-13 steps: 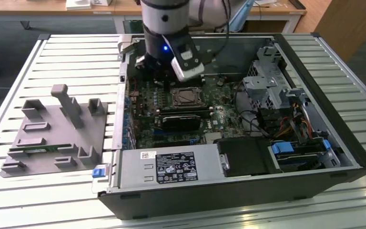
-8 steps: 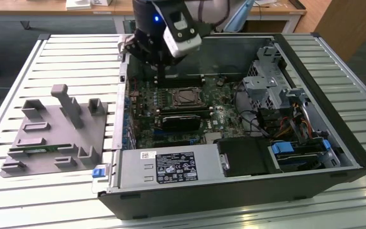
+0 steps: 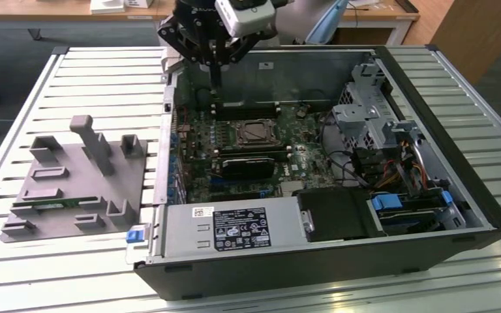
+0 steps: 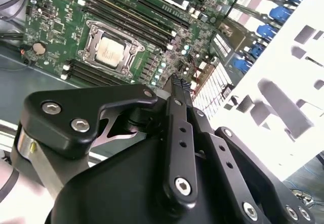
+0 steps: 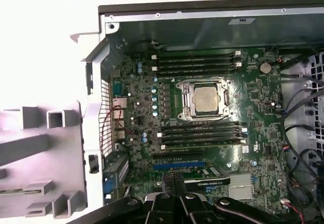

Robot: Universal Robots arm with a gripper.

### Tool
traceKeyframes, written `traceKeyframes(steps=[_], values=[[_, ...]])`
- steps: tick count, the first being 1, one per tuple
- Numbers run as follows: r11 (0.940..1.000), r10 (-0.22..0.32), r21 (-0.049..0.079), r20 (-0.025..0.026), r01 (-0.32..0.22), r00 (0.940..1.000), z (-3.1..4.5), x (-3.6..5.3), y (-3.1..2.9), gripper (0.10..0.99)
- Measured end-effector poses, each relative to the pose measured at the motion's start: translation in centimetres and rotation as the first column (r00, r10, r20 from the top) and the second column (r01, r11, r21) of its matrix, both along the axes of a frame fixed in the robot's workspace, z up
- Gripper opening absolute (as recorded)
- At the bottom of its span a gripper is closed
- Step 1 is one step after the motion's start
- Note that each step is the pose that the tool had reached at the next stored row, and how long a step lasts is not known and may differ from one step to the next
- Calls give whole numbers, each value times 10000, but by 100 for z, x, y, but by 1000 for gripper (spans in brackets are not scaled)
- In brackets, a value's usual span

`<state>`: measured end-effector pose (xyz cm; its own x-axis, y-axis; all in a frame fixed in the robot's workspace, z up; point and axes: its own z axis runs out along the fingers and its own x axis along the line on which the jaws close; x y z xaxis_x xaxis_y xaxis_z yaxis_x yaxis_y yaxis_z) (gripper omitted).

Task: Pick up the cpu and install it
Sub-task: 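Install the second cpu locking lever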

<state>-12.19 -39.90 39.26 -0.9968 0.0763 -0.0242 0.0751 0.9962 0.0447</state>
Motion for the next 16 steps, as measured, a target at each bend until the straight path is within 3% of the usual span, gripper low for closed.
traceKeyframes(steps=[16], values=[[10000, -1, -4, 1, 1, 10000, 7, 13, 13, 106]])
